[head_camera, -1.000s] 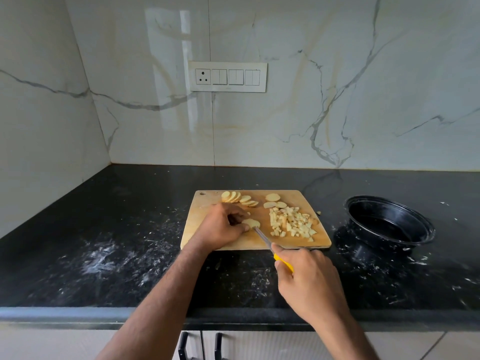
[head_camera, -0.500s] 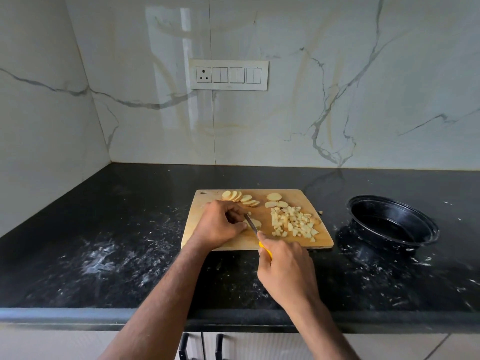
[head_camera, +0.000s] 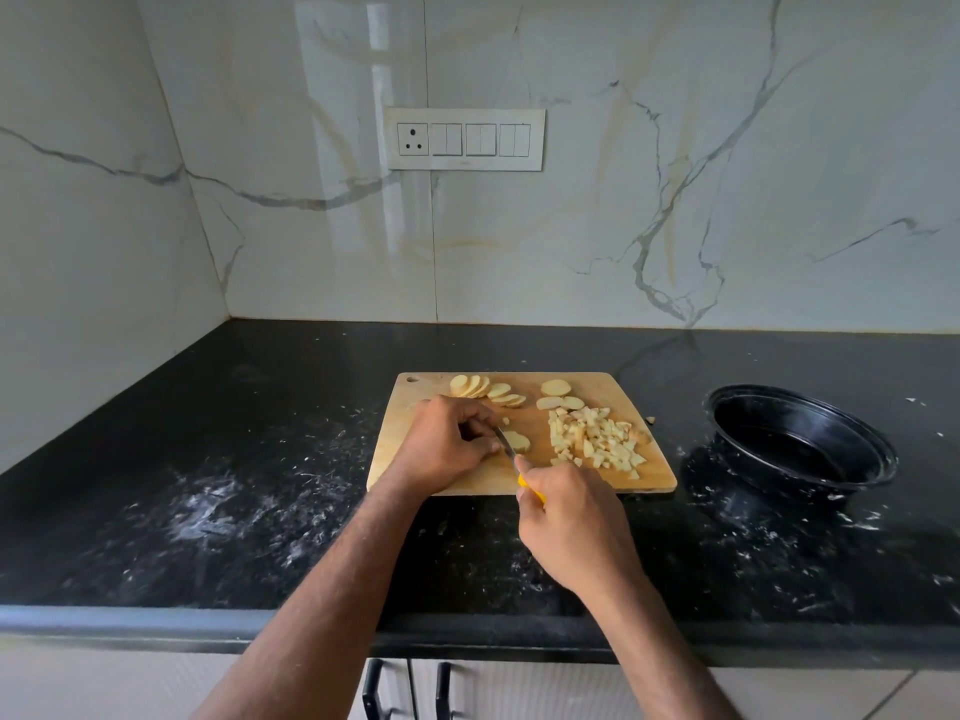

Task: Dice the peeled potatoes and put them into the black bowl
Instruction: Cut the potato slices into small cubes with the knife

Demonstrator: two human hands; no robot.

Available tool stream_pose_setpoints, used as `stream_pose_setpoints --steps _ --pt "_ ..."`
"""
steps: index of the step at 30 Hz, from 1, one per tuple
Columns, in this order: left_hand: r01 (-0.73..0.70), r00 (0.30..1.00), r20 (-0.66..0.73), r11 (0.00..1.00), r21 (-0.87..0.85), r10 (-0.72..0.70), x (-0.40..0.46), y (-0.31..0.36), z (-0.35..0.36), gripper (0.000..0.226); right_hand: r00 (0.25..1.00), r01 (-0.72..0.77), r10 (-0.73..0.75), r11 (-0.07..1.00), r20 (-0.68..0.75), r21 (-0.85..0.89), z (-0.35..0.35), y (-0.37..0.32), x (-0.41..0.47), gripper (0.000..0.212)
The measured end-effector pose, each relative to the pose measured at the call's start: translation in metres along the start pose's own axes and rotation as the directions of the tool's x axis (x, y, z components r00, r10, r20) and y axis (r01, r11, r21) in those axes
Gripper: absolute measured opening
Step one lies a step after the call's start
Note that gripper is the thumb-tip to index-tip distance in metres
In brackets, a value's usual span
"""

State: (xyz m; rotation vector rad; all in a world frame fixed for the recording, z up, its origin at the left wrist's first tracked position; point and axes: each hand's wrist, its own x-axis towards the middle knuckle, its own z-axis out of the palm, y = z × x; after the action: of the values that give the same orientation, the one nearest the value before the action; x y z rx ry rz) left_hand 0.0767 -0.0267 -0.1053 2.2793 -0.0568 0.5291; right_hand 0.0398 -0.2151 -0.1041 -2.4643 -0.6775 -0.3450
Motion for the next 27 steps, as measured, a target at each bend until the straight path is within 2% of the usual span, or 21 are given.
stream_pose_setpoints --steps 3,7,16,18,21,24,27 --pt "-0.032 0.999 0.018 0.999 0.000 0.032 -0.002 0.001 0.001 0.025 1.000 0.011 -0.012 0.995 -0.004 -0.098 0.004 -0.006 0.005 0.036" --pt "-0.098 0.994 0.049 0.993 0.070 0.095 -0.001 0.000 0.001 0.026 1.000 0.009 -0.009 0.991 -0.001 -0.135 0.005 -0.007 0.006 0.035" --pt "-0.136 0.988 0.083 0.984 0.117 0.127 -0.001 0.003 0.001 0.023 0.999 0.022 -0.017 0.993 0.045 -0.120 -0.016 0.002 -0.030 0.040" --pt "-0.124 0.991 0.071 0.986 0.111 0.117 -0.001 0.004 0.002 0.022 1.000 -0.007 0.009 0.996 0.025 -0.084 -0.023 0.011 -0.035 0.039" --pt "-0.106 0.993 0.063 0.989 0.105 0.100 -0.001 0.004 0.002 0.021 0.995 -0.077 0.082 0.993 -0.060 0.093 -0.030 0.027 -0.040 0.037" --pt "-0.115 0.992 0.063 0.989 0.090 0.110 -0.002 0.004 0.001 0.026 0.986 -0.073 0.106 0.969 -0.127 0.237 -0.031 0.028 -0.037 0.035" --pt "-0.155 0.986 0.087 0.982 0.113 0.145 -0.005 0.010 -0.001 0.030 0.974 -0.094 0.120 0.986 -0.193 0.140 -0.025 0.023 -0.024 0.035"
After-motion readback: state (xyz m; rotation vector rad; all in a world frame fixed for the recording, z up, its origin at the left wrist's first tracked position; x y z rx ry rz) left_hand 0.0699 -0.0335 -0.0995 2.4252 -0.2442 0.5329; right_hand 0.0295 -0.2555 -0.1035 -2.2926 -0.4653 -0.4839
